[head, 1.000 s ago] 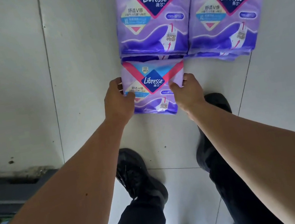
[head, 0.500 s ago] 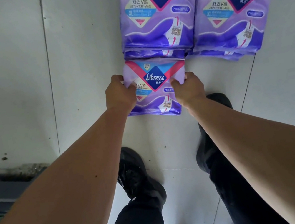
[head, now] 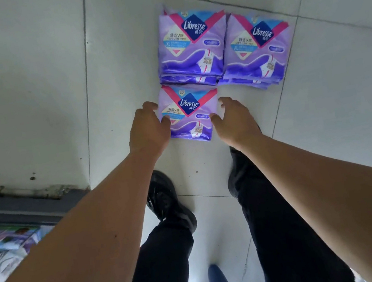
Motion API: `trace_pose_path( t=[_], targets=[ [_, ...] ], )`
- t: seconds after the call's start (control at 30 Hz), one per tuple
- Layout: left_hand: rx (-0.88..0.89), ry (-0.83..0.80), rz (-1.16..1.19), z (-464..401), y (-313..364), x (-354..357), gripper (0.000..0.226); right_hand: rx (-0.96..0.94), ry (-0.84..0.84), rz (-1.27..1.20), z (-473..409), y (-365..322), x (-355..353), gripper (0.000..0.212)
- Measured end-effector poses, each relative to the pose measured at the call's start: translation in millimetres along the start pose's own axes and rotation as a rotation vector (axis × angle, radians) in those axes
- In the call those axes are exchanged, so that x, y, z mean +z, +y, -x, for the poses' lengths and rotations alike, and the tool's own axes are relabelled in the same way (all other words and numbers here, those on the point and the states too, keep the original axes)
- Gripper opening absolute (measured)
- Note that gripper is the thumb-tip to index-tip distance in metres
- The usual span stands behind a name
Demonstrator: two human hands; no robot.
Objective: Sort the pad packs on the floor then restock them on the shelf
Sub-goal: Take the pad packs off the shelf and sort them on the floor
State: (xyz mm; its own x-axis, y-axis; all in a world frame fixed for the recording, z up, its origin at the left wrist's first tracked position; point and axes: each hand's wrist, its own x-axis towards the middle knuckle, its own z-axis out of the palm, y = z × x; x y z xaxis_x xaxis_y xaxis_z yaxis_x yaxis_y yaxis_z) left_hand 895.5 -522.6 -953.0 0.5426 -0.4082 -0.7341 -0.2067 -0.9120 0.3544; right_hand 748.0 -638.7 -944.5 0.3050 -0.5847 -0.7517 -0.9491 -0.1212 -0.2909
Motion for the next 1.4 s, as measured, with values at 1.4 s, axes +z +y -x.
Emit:
trace_pose_path(
  t=[1.4],
  targets=[
    [-0.681, 1.291, 0.528, 619, -292, -193, 0.035, -1.824, -0.231, 0.537, 594, -316, 165, 0.048]
  ],
)
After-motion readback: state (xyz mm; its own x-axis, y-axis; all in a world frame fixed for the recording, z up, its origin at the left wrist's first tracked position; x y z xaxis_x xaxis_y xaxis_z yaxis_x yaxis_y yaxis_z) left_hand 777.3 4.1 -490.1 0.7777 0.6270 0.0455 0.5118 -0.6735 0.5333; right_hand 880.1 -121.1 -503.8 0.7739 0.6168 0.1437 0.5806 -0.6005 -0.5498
